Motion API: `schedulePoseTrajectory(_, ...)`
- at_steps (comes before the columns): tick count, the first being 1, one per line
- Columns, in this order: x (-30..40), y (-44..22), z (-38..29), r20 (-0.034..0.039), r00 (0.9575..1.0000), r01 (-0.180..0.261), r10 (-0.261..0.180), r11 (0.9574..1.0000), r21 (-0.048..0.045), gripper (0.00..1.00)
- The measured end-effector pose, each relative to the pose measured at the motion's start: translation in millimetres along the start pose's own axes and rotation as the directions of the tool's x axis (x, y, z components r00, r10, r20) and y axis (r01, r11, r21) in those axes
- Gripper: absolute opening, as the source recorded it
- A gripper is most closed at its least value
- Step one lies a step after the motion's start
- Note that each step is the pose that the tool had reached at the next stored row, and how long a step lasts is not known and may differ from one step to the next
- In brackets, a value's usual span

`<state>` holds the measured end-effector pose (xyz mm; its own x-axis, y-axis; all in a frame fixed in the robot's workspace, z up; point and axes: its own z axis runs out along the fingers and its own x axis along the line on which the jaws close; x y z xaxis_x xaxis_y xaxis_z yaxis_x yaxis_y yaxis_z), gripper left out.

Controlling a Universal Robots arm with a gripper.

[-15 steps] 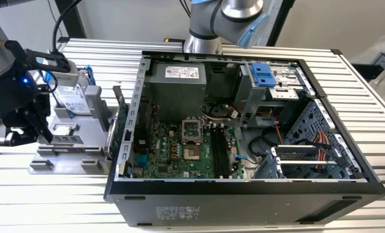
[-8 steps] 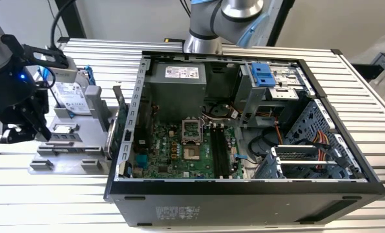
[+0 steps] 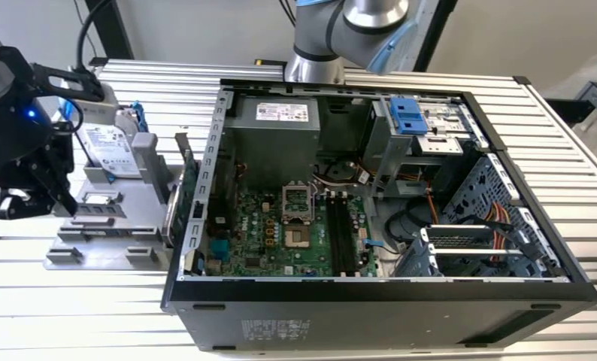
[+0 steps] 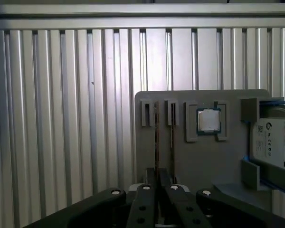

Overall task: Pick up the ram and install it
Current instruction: 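Pick up the ram and move it above insertion slot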

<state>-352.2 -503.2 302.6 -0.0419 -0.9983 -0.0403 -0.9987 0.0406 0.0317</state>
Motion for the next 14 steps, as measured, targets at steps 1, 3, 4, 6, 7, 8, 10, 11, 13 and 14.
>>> schedulePoseTrajectory(1,-0.1,0.1,-1.0,0.0001,1.0,0.0,0.0,1.0,0.0001,0.0)
schedulePoseTrajectory(3,-0.1,0.1,-3.1,0.0001,1.0,0.0,0.0,1.0,0.0001,0.0)
schedulePoseTrajectory(4,-0.2,0.2,-4.3,0.0002,1.0,0.0,0.0,1.0,0.0001,0.0)
schedulePoseTrajectory(6,-0.3,0.2,-6.5,0.0,1.0,0.0,0.0,1.0,0.0,0.0)
schedulePoseTrajectory(7,-0.3,0.3,-7.6,0.0,1.0,0.0,0.0,1.0,0.0,0.0)
schedulePoseTrajectory(8,-0.4,0.3,-8.6,0.0001,1.0,0.0,0.0,1.0,0.0,0.0)
schedulePoseTrajectory(10,-0.4,0.4,-10.7,0.0001,1.0,0.0,0.0,1.0,0.0,0.0)
schedulePoseTrajectory(11,-0.5,0.4,-11.7,0.0001,1.0,0.0,0.0,1.0,0.0,0.0)
schedulePoseTrajectory(13,-0.5,0.4,-13.3,0.0,1.0,0.0,0.0,1.0,0.0,0.0)
schedulePoseTrajectory(14,-0.6,0.5,-14.1,0.0001,1.0,0.0,0.0,1.0,0.0,0.0)
